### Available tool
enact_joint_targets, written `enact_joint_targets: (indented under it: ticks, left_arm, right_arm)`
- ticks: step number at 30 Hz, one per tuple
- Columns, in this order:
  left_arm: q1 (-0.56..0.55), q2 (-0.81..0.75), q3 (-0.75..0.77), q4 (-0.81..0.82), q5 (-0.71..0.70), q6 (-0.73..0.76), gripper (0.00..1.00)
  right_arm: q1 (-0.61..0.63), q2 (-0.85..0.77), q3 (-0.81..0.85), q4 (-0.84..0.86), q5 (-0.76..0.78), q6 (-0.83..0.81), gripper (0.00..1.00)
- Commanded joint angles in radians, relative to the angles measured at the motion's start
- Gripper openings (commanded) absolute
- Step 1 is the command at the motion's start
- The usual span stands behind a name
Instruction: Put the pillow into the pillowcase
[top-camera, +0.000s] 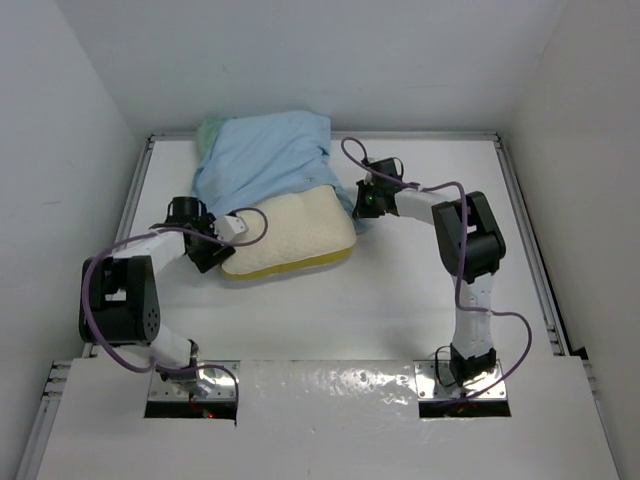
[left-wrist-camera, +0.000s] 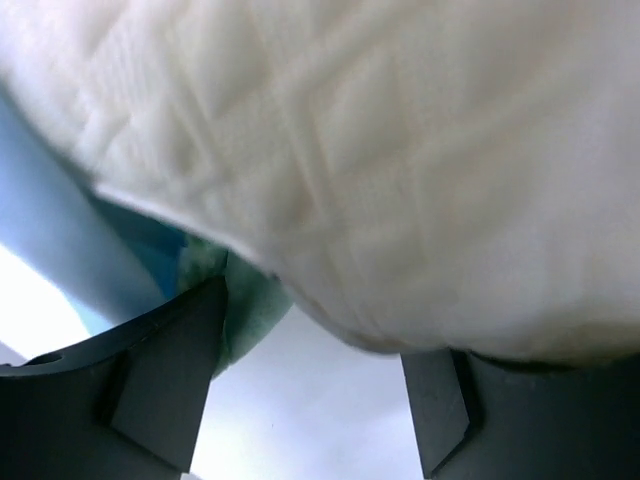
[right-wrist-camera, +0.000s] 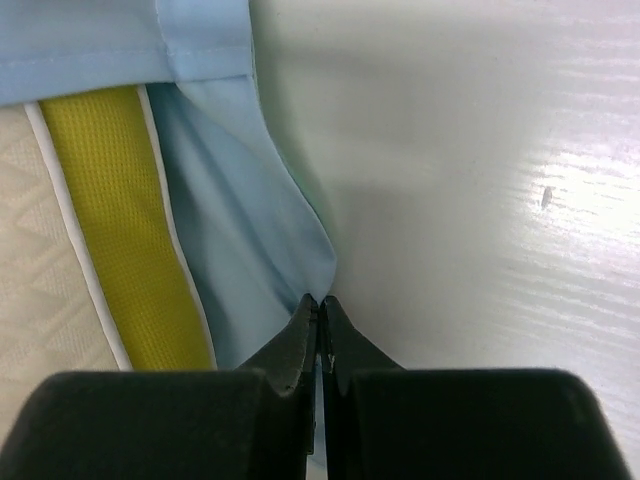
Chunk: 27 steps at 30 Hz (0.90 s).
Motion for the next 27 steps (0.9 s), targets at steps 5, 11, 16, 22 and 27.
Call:
enact_joint_targets:
  ticks: [5,11,16,22,27]
  left_arm:
    - [-0.002,0.171,0.041,0.173,-0.07,-0.084,0.01]
    - [0.077,0.201,0.298,-0.316,0.141,0.011,0.0]
    - [0.153,0.139,0.44,-0.632,0.312,0.099,0.0]
    - [0.153,0.129,0.459,-0.694,0.4,0.11,0.0]
    - [0.15,0.135,0.406,-0.694,0.464,0.111,0.0]
  right_arm:
    - [-0.006,-0.056,-0.069,-0.037,-0.038,-0.015,0.0]
    - [-0.021,-0.163,-0.127,-0.017,-0.22,-0.049,0.0]
    - [-0.021,-0.306,-0.237,0.035,-0.254,-0.04,0.0]
    - [-0.018,-0.361,-0.326,0.04,-0.136,-0.039,0.0]
    - [0.06,-0.34,-0.339,-0.022,-0.009,-0.101,0.31]
